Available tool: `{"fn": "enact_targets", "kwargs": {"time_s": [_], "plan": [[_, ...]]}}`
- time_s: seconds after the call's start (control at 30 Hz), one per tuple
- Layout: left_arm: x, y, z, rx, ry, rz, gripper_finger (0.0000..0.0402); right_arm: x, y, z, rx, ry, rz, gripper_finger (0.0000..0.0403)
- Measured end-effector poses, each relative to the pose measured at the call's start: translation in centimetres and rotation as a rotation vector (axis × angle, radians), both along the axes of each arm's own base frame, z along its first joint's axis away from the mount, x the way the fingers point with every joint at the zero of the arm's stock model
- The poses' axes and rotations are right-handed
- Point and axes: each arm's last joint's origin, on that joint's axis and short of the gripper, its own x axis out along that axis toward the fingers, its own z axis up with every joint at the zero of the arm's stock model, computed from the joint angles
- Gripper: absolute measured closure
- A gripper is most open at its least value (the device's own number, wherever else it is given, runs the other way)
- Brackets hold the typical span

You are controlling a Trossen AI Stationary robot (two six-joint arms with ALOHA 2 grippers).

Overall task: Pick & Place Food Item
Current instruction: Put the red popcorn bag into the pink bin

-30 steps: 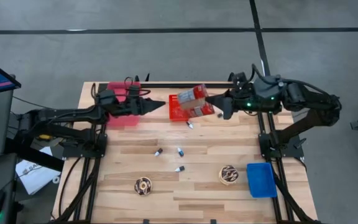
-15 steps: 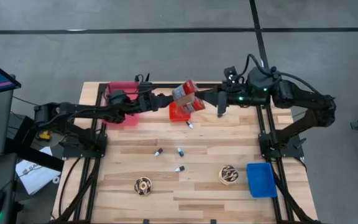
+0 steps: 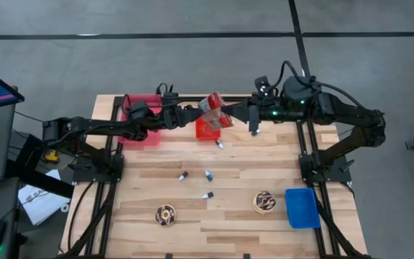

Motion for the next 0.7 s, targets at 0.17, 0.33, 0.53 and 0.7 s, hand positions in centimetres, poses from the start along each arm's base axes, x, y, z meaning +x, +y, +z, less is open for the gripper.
{"fn": "enact_targets", "kwargs": {"time_s": [0.17, 0.33, 0.53, 0.7], "plan": [[0.1, 0.0, -0.1, 0.050, 0.023, 0.026, 0.0180, 0.1, 0.1, 0.5, 0.004, -0.049, 0.011, 0.0403], [-0.1, 0.0, 0.3, 0.075, -0.022, 0.035, 0.0160, 0.1, 0.3, 0.5, 0.006, -0.051, 0.023, 0.0403], [-0.5, -0.4, 1.0, 0.098, -0.105, 0.003, 0.0148, 0.1, 0.1, 0.5, 0.003, -0.050, 0.035, 0.0403], [-0.4, -1.0, 1.1, 0.100, -0.118, -0.017, 0.0171, 0.1, -0.2, 0.5, 0.002, -0.050, 0.025, 0.0403]]}}
